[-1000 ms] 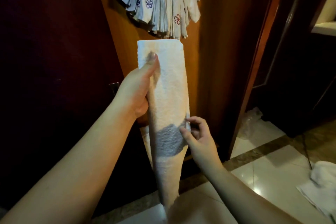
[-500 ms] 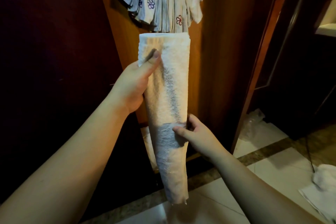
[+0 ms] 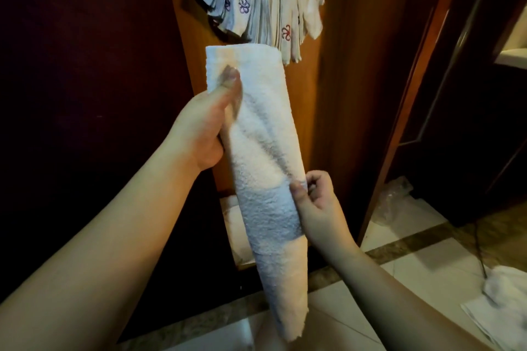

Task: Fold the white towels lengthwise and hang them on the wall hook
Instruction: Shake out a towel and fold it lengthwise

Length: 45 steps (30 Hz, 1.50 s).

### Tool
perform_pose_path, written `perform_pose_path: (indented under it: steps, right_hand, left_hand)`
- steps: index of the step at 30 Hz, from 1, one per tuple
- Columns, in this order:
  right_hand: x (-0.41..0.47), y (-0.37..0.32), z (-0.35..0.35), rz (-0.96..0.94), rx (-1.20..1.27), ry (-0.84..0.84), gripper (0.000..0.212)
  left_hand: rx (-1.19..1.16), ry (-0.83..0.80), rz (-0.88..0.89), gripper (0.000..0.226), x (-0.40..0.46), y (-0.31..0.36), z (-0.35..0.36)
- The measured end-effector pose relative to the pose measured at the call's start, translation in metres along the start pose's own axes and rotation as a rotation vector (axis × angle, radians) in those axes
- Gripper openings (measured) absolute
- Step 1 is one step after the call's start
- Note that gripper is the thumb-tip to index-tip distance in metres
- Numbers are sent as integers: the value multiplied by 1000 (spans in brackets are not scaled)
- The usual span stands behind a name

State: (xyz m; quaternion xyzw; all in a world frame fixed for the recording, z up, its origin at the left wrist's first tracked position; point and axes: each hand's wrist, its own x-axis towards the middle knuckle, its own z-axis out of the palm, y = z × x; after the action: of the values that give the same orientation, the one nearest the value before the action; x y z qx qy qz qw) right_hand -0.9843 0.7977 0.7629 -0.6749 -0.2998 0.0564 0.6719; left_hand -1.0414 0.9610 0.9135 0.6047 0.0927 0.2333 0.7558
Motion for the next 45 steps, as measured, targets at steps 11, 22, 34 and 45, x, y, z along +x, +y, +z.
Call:
perform_pose_path:
  steps: [11, 22, 34, 45]
  right_hand:
    - [27, 18, -31, 378, 244, -640, 92]
    - [27, 0, -32, 307, -214, -460, 32]
    - [31, 21, -36, 606, 339, -733, 73]
    - [29, -8, -48, 633, 203, -829, 76]
  left_hand:
    - [-149, -103, -151, 37, 11, 12, 13]
    - [-51, -83, -196, 36, 32, 19, 12]
    - [-48, 129, -219, 30, 92, 8, 10]
    - [225, 181, -452, 45, 137, -59, -23]
